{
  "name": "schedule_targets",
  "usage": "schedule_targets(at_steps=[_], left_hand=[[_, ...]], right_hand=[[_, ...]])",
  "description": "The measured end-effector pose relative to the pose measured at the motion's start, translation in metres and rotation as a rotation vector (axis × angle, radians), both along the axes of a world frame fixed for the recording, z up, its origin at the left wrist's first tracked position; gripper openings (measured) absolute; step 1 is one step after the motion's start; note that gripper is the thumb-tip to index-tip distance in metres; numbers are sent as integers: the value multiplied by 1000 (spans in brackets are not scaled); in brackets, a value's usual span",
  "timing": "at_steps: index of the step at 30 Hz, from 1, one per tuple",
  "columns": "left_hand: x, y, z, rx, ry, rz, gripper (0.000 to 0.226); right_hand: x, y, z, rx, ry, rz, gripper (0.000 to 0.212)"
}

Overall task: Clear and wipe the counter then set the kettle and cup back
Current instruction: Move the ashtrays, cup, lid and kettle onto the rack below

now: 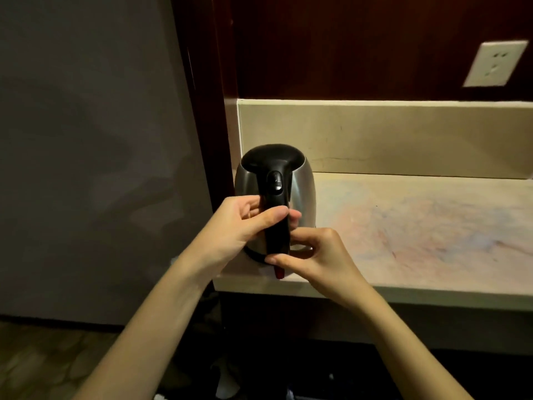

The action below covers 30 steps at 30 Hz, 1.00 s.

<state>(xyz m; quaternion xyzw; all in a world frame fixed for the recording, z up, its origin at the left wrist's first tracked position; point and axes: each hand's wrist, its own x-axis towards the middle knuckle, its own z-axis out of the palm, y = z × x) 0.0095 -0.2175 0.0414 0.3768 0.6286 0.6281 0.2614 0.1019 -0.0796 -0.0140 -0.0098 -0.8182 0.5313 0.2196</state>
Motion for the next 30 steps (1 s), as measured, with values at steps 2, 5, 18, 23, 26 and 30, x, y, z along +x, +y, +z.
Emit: schedule_targets(at_steps=[2,5,18,23,26,30], left_hand=[[8,-17,-2,3,15,-2,28],[27,-48,-9,-3,38,7,27],[90,-177,-42,-38,75,78,24],[80,-227,-62,-73,25,74,26],[62,-264,-80,-99,-13,65,25],[29,-312,-102,-157,1,50,24]], right_hand=[[8,-15,-2,0,-29,30,27],[26,-43,-6,-10,-29,78,27],[80,-168,-42,18,47,137,33],[74,-221,-61,-29,-20,168,37],[57,-257,-79,-57,-82,168,38],[27,-310,-102,-91,-111,123,41]])
